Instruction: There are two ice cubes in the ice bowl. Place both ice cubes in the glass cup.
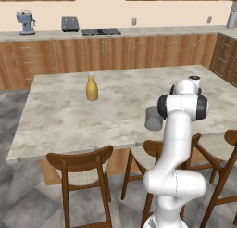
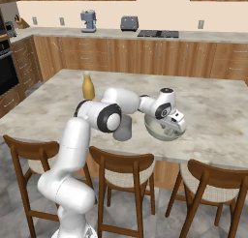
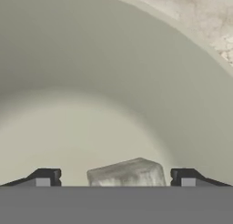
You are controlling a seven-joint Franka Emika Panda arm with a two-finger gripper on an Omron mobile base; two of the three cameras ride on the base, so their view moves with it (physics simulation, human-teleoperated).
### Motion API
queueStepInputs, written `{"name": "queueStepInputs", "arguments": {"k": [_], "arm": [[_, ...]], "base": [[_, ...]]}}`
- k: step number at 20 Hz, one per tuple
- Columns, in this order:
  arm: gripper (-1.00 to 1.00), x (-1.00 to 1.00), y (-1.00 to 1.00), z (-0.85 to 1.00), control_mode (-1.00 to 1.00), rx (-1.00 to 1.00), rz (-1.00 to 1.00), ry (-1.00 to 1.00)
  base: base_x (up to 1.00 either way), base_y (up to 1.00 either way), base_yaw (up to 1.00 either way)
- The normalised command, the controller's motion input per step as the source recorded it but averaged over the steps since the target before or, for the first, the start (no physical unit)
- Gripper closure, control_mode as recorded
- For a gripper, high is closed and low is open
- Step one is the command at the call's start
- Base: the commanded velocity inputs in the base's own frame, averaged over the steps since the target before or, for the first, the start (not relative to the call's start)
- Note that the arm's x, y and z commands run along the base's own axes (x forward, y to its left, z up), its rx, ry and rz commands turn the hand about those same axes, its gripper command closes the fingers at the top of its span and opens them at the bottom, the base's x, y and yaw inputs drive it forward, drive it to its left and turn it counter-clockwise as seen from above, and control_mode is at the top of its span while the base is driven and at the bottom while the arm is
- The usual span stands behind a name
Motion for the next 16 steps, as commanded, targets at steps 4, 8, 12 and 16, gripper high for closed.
{"name": "queueStepInputs", "arguments": {"k": [4,8,12,16], "arm": [[1.00,0.00,0.00,-0.22,-1.00,0.00,-0.01,0.02],[1.00,-0.17,0.00,0.00,-1.00,0.00,0.00,0.00],[1.00,-0.27,0.19,0.54,-1.00,0.00,0.00,-0.08],[1.00,-0.39,0.72,1.00,-1.00,0.00,0.00,-0.03]], "base": [[0.00,0.00,0.00],[0.00,0.00,0.00],[0.00,0.00,0.00],[0.00,0.00,0.00]]}}
